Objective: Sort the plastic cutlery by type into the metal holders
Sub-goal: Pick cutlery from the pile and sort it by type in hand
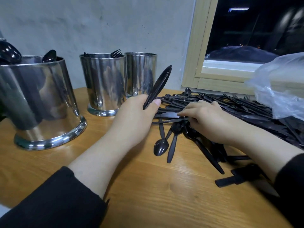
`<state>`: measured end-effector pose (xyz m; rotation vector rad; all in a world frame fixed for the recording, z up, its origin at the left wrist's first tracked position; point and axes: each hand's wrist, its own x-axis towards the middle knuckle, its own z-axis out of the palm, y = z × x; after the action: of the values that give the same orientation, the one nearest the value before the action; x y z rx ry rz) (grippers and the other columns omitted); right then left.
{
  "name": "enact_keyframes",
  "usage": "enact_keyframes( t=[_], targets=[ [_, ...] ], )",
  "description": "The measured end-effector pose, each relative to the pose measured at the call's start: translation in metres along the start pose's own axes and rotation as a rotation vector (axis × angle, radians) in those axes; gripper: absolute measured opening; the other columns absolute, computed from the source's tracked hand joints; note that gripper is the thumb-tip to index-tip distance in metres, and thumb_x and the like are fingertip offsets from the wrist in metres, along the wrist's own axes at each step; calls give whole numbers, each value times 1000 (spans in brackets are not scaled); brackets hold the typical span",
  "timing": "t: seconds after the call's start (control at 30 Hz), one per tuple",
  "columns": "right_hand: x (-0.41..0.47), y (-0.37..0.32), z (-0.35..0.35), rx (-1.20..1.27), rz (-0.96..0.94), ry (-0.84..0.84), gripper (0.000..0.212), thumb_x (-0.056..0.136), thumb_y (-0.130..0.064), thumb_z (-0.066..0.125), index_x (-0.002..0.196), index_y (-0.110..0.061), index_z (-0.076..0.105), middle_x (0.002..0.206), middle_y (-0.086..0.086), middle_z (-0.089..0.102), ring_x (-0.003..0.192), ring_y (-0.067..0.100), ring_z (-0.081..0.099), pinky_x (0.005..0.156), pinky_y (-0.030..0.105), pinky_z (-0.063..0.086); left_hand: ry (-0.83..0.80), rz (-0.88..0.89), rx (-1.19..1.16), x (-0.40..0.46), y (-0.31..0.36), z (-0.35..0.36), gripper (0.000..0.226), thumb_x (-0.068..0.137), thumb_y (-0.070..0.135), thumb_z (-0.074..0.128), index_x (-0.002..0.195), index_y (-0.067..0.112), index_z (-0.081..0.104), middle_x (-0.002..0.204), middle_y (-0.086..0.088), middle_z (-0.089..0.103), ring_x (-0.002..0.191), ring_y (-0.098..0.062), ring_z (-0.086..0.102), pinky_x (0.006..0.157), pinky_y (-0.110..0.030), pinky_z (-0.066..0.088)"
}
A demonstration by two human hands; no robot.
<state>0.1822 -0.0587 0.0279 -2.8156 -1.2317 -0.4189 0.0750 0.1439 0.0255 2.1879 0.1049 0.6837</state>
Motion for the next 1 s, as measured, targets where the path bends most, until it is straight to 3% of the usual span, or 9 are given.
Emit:
enact_keyframes(
  t=[0.3,0.4,0.5,0.7,0.9,1.0],
  targets=[
    [-6,0,10,17,-10,22,29,102,-21,49,122,-36,65,112,-12,49,112,15,43,89,37,27,23,-11,21,1,2,1,44,103,43,53,70,15,47,50,10,38,49,-7,38,46,-21,27],
    [-7,1,13,35,-17,34,27,99,-19,53,116,-35,64,114,-15,50,114,13,45,86,34,22,13,-14,26,-1,3,0,42,104,44,52,70,19,53,48,14,43,50,-7,42,47,-20,28],
    [-8,2,13,61,-36,26,27,95,-21,59,117,-36,63,119,-19,54,119,9,46,86,32,19,2,-9,35,-3,4,-1,40,104,44,51,76,18,60,55,9,45,53,-10,41,54,-30,32],
    [-11,4,13,54,-89,79,20,101,-27,57,115,-35,67,115,-18,58,113,10,48,86,33,23,1,-19,57,-3,3,-1,40,104,44,50,83,13,64,61,2,52,59,-18,48,58,-32,38],
    [-13,0,2,36,-96,364,16,100,-24,53,105,-26,68,99,-11,63,95,17,54,81,39,35,-24,-18,123,0,2,-2,34,105,43,50,86,23,70,80,9,70,78,-7,62,66,-24,43],
    [-14,-8,-6,56,-118,496,17,99,-24,52,104,-22,68,98,-9,64,93,19,54,78,35,31,-178,-12,105,-2,2,0,32,104,43,51,88,22,69,76,6,72,68,-11,67,65,-31,52]
  ],
)
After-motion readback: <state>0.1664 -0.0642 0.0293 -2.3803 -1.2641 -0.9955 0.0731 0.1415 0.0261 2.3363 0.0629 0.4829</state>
